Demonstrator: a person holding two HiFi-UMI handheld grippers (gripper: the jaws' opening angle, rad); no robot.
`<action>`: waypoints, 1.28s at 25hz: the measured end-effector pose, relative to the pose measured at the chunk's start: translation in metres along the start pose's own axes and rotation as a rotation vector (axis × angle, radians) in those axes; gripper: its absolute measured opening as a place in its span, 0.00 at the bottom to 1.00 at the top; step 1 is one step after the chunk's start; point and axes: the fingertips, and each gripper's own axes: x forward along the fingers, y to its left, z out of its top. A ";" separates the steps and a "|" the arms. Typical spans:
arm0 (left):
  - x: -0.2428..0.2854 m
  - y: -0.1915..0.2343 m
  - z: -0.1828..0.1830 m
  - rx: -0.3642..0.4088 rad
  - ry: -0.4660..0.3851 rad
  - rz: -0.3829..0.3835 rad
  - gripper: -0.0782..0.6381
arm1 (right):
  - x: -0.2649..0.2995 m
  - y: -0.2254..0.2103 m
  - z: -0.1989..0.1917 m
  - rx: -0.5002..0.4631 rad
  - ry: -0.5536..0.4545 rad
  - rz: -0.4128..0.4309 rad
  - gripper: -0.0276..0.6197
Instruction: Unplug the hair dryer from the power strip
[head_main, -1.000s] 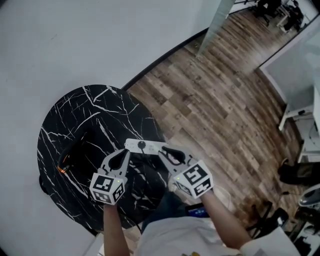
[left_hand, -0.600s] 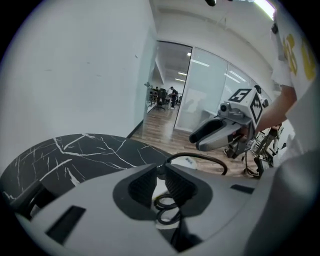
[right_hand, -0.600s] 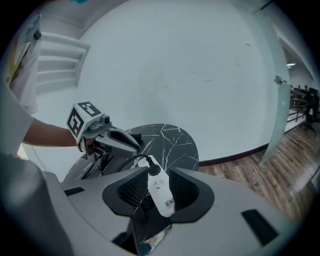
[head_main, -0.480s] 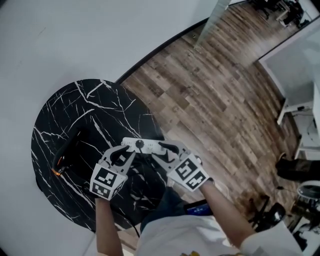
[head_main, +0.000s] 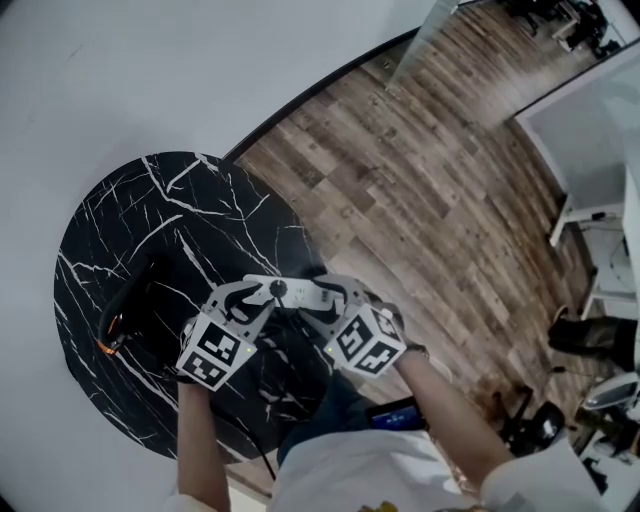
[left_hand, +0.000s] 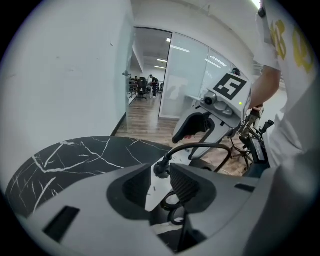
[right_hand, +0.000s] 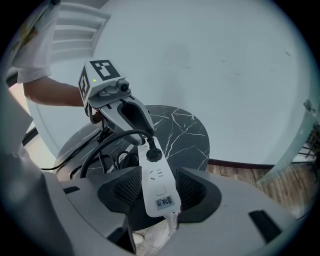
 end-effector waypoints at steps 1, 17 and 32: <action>0.002 -0.001 -0.001 0.015 0.011 -0.011 0.25 | 0.002 0.000 -0.001 -0.007 0.007 0.004 0.34; 0.024 -0.007 0.002 0.288 0.113 -0.090 0.25 | 0.025 0.008 -0.006 -0.129 0.091 0.045 0.39; 0.032 -0.010 -0.003 0.407 0.218 -0.172 0.25 | 0.033 0.009 -0.010 -0.191 0.172 0.082 0.41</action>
